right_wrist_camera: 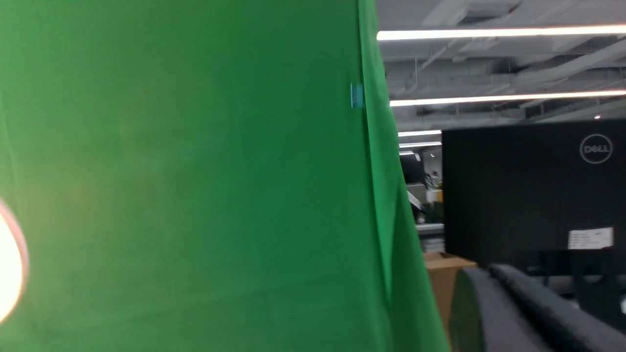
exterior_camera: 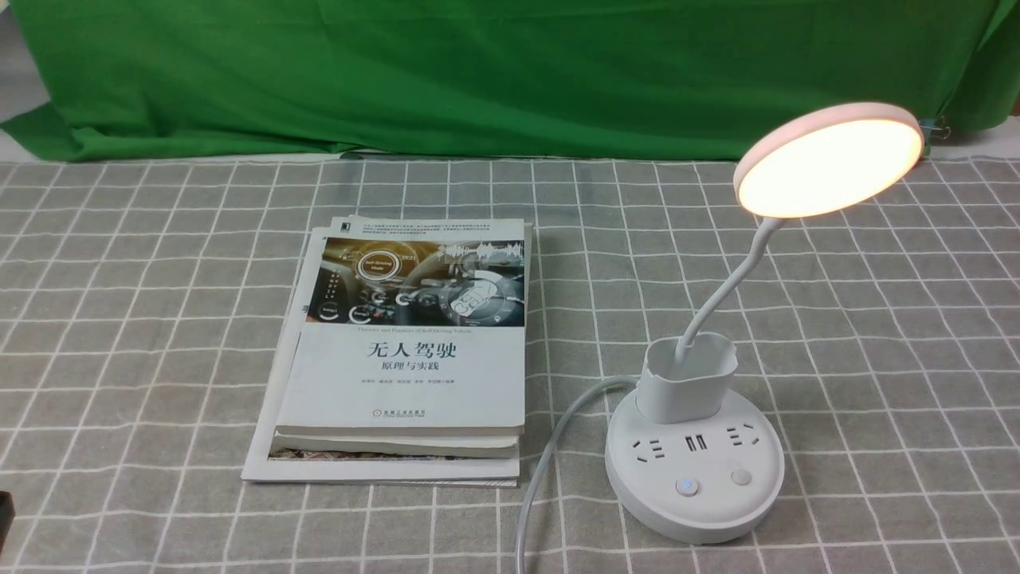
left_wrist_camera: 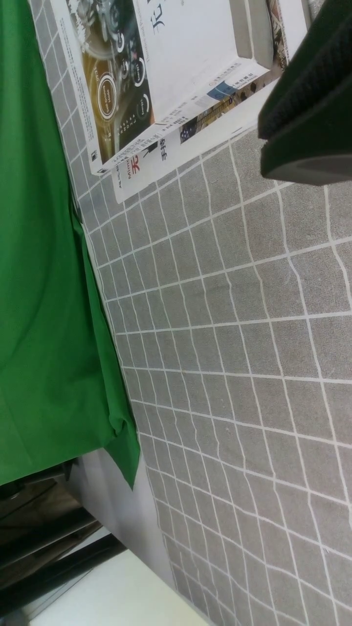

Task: Turn off the desk lamp on the grey coffee tablecloth by hand.
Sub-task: 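Press the power button on the lamp base to turn the lamp off with the right gripper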

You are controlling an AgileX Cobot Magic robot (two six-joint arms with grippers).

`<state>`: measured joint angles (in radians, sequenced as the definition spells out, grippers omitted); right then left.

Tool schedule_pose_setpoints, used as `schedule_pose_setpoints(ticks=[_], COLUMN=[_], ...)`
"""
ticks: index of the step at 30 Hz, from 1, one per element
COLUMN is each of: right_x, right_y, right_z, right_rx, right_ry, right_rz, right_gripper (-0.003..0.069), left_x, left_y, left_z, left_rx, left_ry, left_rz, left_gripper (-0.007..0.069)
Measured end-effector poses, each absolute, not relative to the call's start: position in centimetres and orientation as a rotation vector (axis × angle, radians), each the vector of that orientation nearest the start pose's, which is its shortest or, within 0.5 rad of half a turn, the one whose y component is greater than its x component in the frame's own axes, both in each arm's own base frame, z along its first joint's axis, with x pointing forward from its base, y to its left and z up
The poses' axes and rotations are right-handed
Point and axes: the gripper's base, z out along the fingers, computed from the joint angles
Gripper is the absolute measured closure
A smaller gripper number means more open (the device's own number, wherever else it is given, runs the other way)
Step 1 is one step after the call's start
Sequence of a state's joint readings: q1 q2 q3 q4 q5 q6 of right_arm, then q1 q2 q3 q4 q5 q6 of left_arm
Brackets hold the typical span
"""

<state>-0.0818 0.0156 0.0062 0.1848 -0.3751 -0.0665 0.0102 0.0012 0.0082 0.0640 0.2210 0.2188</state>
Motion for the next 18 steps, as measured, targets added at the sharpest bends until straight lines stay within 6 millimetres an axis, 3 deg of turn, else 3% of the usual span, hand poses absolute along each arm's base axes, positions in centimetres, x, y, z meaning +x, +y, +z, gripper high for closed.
schedule_pose_setpoints(ticks=[3,7,11,16,18], right_x=[5.4,7.0,10.0,12.5,13.8], right_y=[-1.0,-0.8,-0.8,-1.0,-1.0], right_z=[24.4,26.9,28.8,28.6,27.5], right_rx=[0.186,0.199,0.191,0.179,0.197], right_ry=[1.193,1.363,1.600,1.724,1.808], right_rz=[0.018,0.058,0.064,0.043,0.052], right_gripper=[0.0613,0.0613,0.0613,0.0613,0.0613], left_x=[5.6,5.6,5.6,5.6,5.6], left_y=[0.2,0.2,0.2,0.2,0.2], left_z=[19.0,19.0,19.0,19.0,19.0], left_rx=[0.222,0.222,0.222,0.222,0.222], left_ry=[1.704,1.704,1.704,1.704,1.704], left_rz=[0.228,0.228,0.228,0.228,0.228], left_gripper=[0.0606,0.0606,0.0606,0.0606,0.0606])
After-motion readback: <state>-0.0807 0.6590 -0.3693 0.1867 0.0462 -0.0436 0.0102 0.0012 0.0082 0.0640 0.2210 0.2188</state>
